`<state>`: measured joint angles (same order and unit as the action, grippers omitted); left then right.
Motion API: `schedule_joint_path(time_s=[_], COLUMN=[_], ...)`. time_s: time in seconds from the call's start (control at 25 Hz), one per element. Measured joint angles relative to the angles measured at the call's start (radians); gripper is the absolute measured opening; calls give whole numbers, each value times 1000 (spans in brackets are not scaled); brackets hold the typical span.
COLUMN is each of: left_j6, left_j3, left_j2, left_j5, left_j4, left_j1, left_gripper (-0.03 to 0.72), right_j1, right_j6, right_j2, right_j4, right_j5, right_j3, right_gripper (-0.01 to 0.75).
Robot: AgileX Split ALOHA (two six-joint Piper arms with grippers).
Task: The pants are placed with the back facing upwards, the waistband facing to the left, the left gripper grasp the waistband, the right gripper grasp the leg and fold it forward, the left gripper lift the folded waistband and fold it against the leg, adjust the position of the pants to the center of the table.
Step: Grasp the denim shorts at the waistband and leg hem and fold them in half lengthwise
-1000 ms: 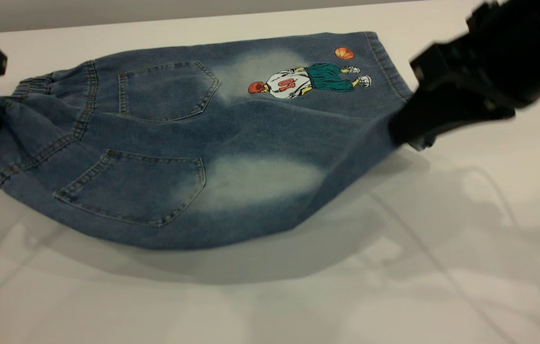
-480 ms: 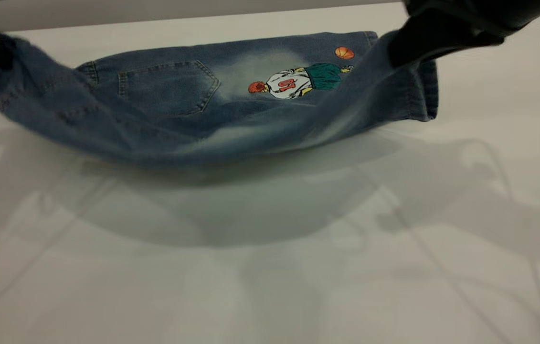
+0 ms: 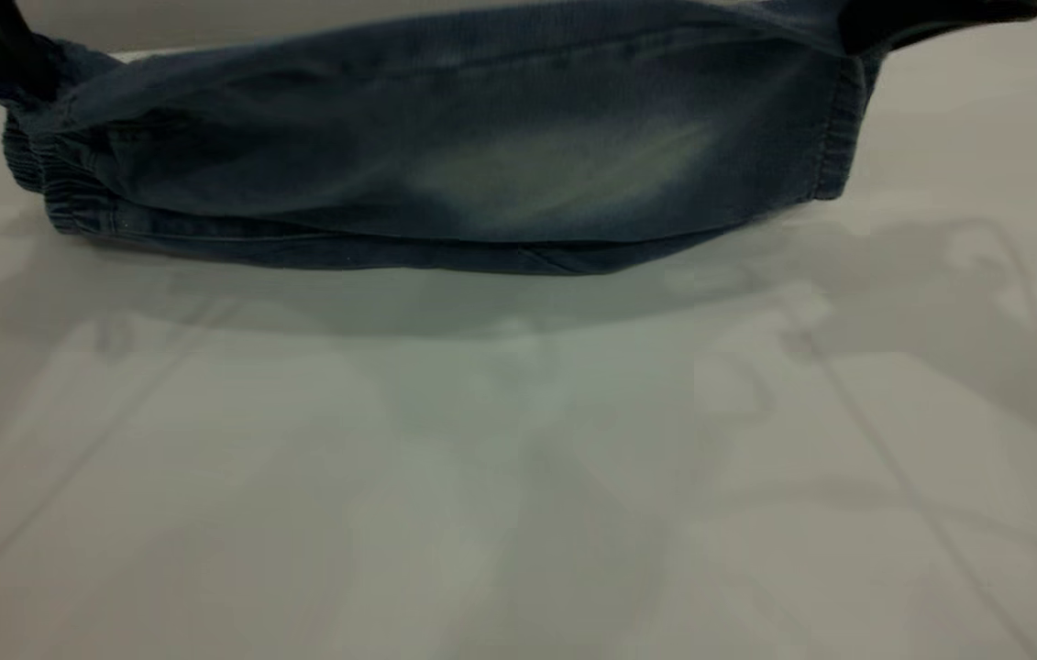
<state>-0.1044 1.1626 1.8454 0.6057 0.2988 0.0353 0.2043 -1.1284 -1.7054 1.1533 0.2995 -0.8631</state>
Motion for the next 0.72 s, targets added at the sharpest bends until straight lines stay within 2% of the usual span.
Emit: schedule_joint_path(time_s=[0.44,0.6,0.72], left_j6=[0,-2,-19], left_j3=[170,218,244], left_j2=[89,124,157], left_j5=[18,1,-38], left_j4=[-8,-9,-9], left_j1=[0,0,0], left_gripper=[144,144,144], right_j1=[1,1,1], right_j6=[-5,-5,-5], right_j2=[-248,-303,-304], right_j4=[-20,-33,-31], right_j5=[58,21,-64], right_j3=[-238,-291,-292], right_gripper=[29,29,29])
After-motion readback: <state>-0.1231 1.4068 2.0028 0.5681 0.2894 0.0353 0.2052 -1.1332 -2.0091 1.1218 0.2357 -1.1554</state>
